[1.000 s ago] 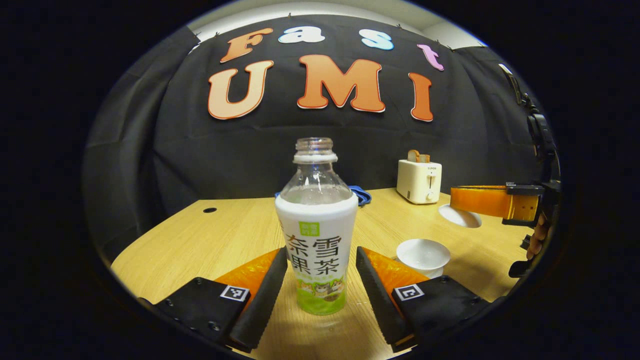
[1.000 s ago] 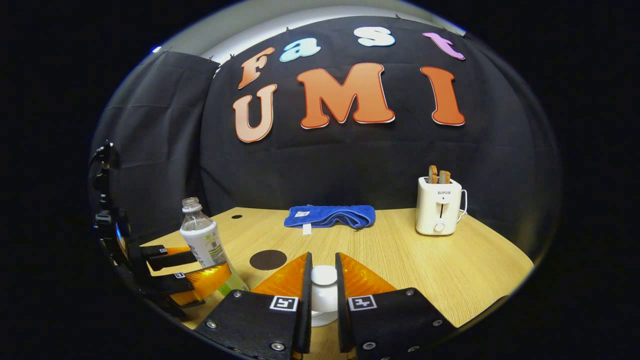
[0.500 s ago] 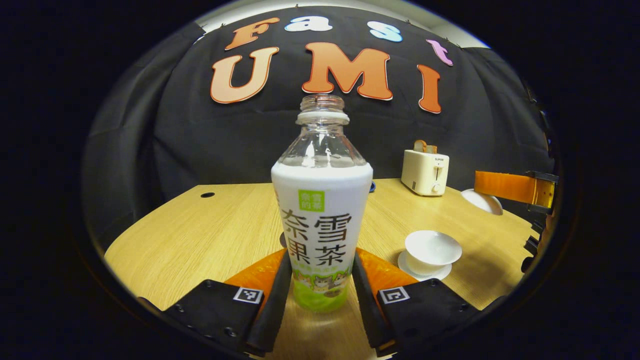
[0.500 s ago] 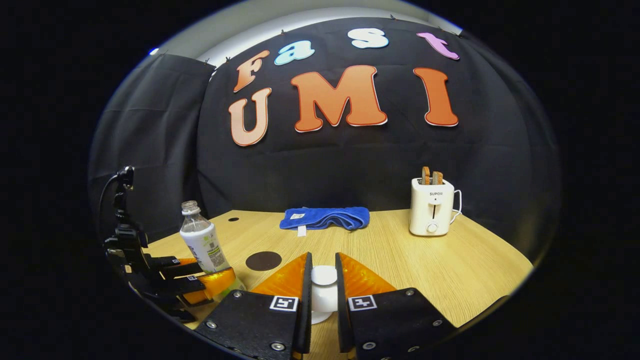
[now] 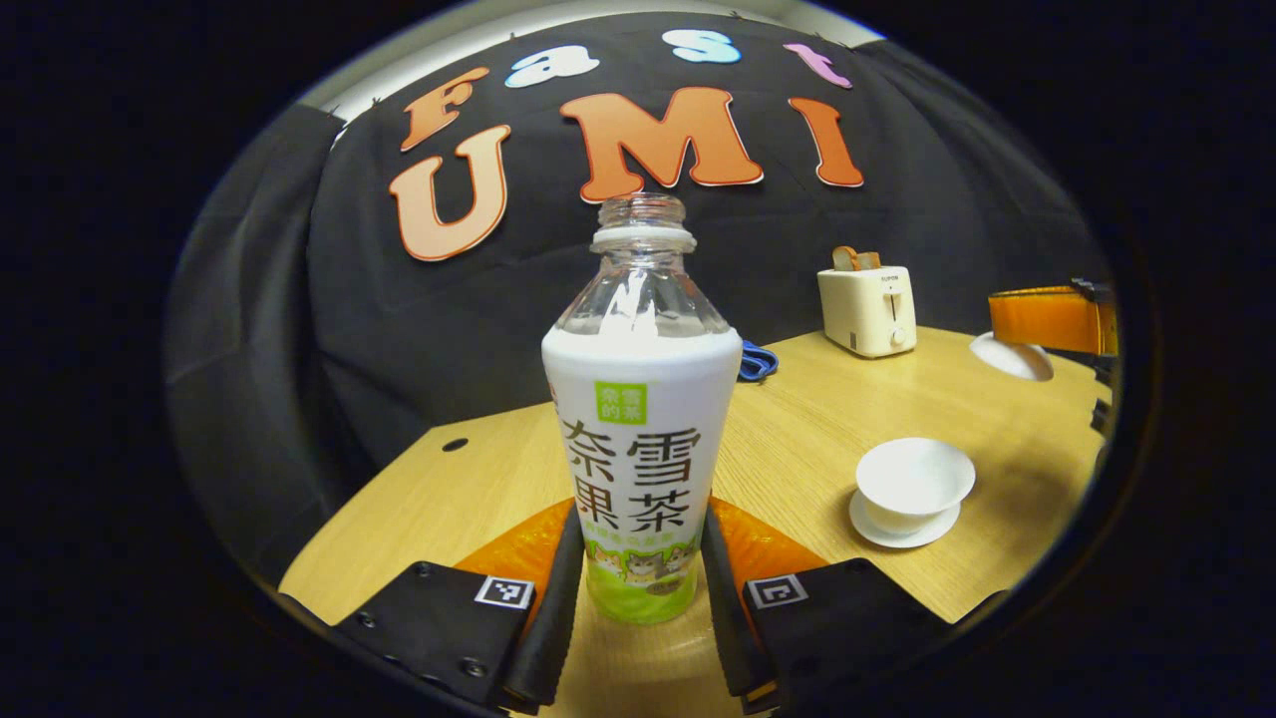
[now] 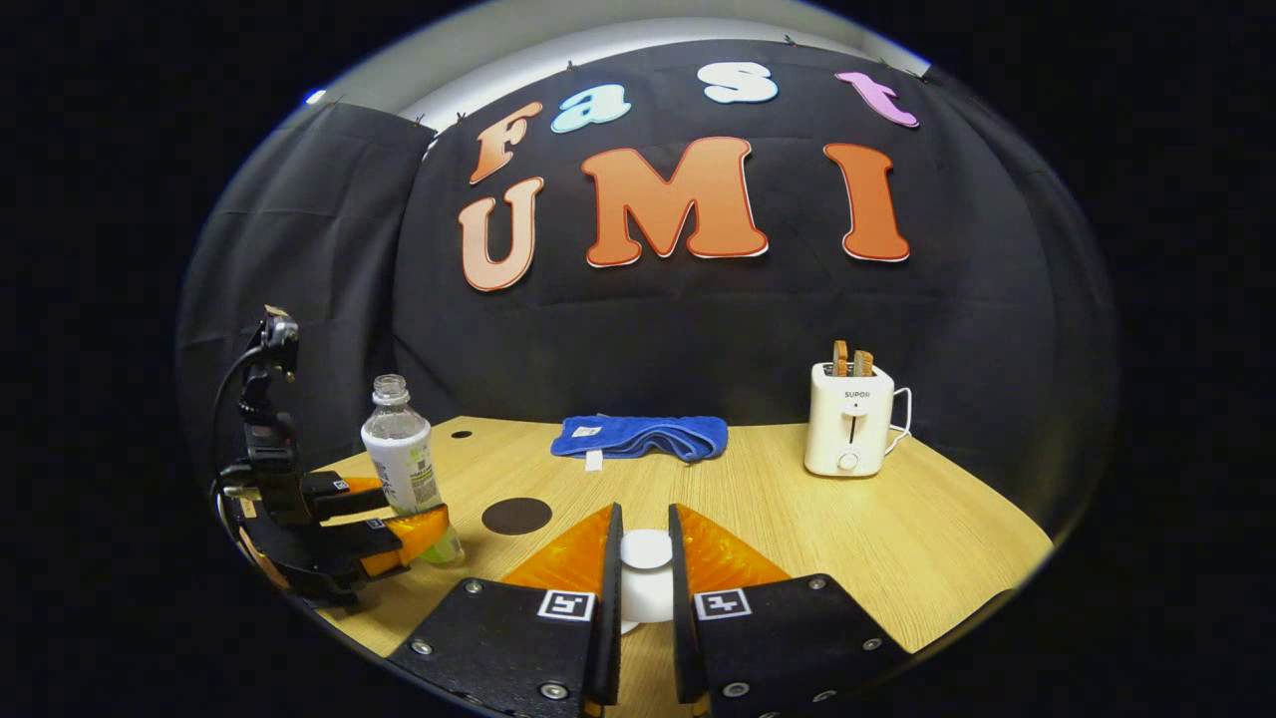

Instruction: Open the teacup lid with one hand, grasp the water bottle and pour water into the teacup with the other hand; after pouring, place the water bottle on the coaster and then close the teacup lid.

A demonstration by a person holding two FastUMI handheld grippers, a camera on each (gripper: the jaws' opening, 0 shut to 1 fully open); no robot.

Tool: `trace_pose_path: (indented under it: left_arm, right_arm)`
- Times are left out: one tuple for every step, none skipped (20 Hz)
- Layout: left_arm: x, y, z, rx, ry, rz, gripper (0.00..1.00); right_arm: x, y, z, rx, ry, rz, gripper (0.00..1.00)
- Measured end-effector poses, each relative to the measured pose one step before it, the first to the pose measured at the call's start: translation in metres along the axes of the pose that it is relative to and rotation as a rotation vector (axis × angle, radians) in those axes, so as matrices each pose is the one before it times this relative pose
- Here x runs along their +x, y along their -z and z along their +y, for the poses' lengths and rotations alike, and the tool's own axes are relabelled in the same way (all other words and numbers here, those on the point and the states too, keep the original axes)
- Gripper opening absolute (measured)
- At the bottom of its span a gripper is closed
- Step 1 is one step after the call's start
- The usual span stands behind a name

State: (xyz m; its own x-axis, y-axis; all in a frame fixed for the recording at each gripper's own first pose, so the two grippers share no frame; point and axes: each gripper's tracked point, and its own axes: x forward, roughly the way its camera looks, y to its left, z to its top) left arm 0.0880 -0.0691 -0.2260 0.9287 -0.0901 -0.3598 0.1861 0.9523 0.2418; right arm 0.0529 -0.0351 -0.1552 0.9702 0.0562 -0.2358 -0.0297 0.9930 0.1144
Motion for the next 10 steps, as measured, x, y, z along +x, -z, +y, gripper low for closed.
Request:
trace_pose_path:
  left_arm:
    - [0.00091, 0.00041, 0.00232, 0.02407, -0.00933, 0.00487, 0.63]
    - [0.00036, 0.00307, 0.00165, 0.01833, -0.00455, 0.01396, 0.61]
    - [0.00031, 0.00094, 0.00192, 0.01994, -0.00431, 0.00501, 0.61]
    - [0.00015, 0.00016, 0.00138, 0.02503, -0.00787, -0.00048, 0.63]
    - [0.00079, -0.00008, 0.00107, 0.03266, -0.00827, 0.00456, 0.62]
    - [-0.00006, -0.00046, 0.00206, 0.03726, -0.00956, -0.0025, 0.63]
    - [0.0003, 0.00056, 0.00152, 0.03967, -0.00842, 0.00246, 0.63]
    - [-0.00007, 0.00029, 0.00227, 0.04091, -0.01098, -0.00139, 0.61]
    - [0.00021, -0.00122, 0.00262, 0.03778, -0.01381, -0.00372, 0.61]
    - [0.00089, 0.00003, 0.00299, 0.03414, -0.01154, -0.00833, 0.63]
  right_arm:
    - [-0.00104, -0.00067, -0.00225, 0.0023, 0.00462, -0.00504, 0.22]
    - [-0.00146, -0.00117, -0.0011, 0.00536, 0.00078, -0.0035, 0.22]
    - [-0.00124, 0.00123, 0.00052, 0.00137, -0.00362, 0.00114, 0.22]
    - [-0.00085, 0.00096, -0.00073, -0.00473, -0.00012, -0.00001, 0.22]
    - [-0.00104, -0.00058, -0.00093, -0.00768, 0.00165, -0.00013, 0.22]
    - [-0.00081, -0.0003, -0.00061, -0.00663, 0.00218, -0.00184, 0.22]
    - [0.0, -0.00058, -0.00095, -0.00274, 0.00184, -0.00192, 0.22]
    - [-0.00105, -0.0003, -0.00108, 0.00228, -0.00051, -0.00177, 0.22]
    - [-0.00054, 0.00008, 0.00016, 0.00541, -0.00144, -0.00157, 0.22]
    - [0.00042, -0.00022, -0.00038, 0.00492, -0.00022, -0.00094, 0.22]
